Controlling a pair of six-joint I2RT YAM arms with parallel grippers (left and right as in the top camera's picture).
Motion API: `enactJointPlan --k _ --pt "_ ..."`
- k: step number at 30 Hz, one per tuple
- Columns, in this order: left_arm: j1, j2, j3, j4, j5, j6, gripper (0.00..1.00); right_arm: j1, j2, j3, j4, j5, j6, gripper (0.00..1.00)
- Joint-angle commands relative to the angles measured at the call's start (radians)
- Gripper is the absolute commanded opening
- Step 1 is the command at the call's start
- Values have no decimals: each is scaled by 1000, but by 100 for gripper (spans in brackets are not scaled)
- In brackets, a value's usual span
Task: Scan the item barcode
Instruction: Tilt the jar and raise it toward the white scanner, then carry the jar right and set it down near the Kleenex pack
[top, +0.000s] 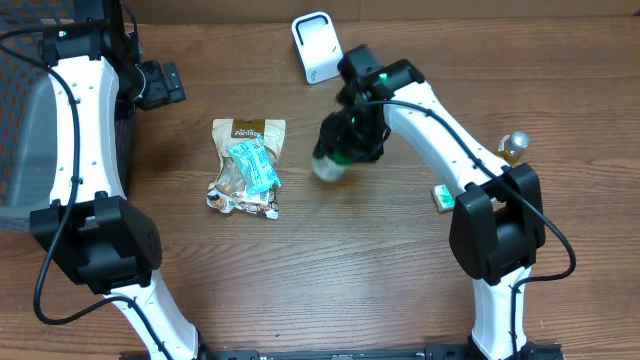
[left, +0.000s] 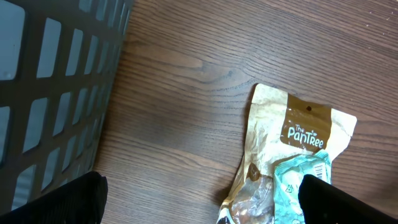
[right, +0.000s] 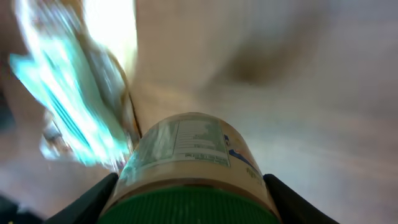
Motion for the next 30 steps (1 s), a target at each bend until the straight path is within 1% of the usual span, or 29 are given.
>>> enactJointPlan --k 1,5,8,10,13,15,17,21,30 --pt "2 1 20 0 4 19 100 -67 -31 135 73 24 -13 4" --pt "2 1 20 0 4 19 100 -98 -31 252 158 22 -15 4" --pt "2 1 20 0 4 19 100 -89 -29 254 306 99 -41 4" --pt "2 1 20 0 4 19 100 -72 -19 243 386 172 -116 4" --pt "2 1 20 0 4 19 100 -42 17 227 530 291 -279 4" --pt "2 1 20 0 4 19 100 -26 45 220 624 358 -339 4" --pt "2 1 20 0 4 19 100 -18 74 218 716 399 -347 4" --pt "2 1 20 0 4 19 100 -20 146 218 901 404 -343 4" --pt "2 1 20 0 3 19 100 -27 253 218 1148 404 -344 4"
